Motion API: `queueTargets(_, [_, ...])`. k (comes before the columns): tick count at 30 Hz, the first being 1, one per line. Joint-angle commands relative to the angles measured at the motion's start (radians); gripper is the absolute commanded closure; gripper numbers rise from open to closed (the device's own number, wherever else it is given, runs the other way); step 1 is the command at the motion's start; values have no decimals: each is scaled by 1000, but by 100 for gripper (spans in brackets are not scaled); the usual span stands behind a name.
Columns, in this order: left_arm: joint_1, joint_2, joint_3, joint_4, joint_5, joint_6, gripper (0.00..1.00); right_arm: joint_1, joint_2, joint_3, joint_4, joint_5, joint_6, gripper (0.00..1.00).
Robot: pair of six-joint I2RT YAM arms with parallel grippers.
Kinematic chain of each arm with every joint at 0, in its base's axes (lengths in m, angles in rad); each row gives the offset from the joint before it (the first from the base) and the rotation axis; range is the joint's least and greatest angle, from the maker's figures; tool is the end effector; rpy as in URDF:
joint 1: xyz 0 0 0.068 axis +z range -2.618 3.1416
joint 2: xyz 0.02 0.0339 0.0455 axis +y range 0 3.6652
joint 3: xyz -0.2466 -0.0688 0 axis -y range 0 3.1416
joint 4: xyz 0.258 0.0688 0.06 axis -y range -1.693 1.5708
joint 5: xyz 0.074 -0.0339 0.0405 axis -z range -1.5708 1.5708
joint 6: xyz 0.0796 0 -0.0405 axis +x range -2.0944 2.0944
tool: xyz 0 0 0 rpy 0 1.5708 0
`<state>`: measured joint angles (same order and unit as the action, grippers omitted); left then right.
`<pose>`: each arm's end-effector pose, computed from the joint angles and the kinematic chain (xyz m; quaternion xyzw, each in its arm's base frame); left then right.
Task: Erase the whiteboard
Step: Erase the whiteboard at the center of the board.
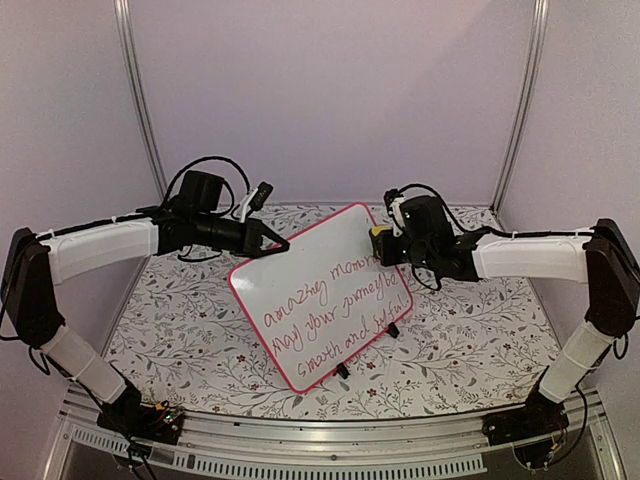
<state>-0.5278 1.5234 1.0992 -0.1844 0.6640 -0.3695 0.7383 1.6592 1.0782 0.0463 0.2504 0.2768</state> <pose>0.3038 -0.2339 0.2302 0.2166 0.8235 -0.4501 0.2689 0.3242 0.2684 0.1907 -0.1369 0.8533 0.1440 0.4821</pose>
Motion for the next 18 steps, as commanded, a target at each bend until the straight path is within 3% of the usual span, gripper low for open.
queueTargets(1, [-19,4,-8,17,23,62,100,-10,1,-36,-54,-13,16,76])
queueTargets(18, [-19,4,-7,17,21,65,100,-10,100,175,-28,-46,-25,76])
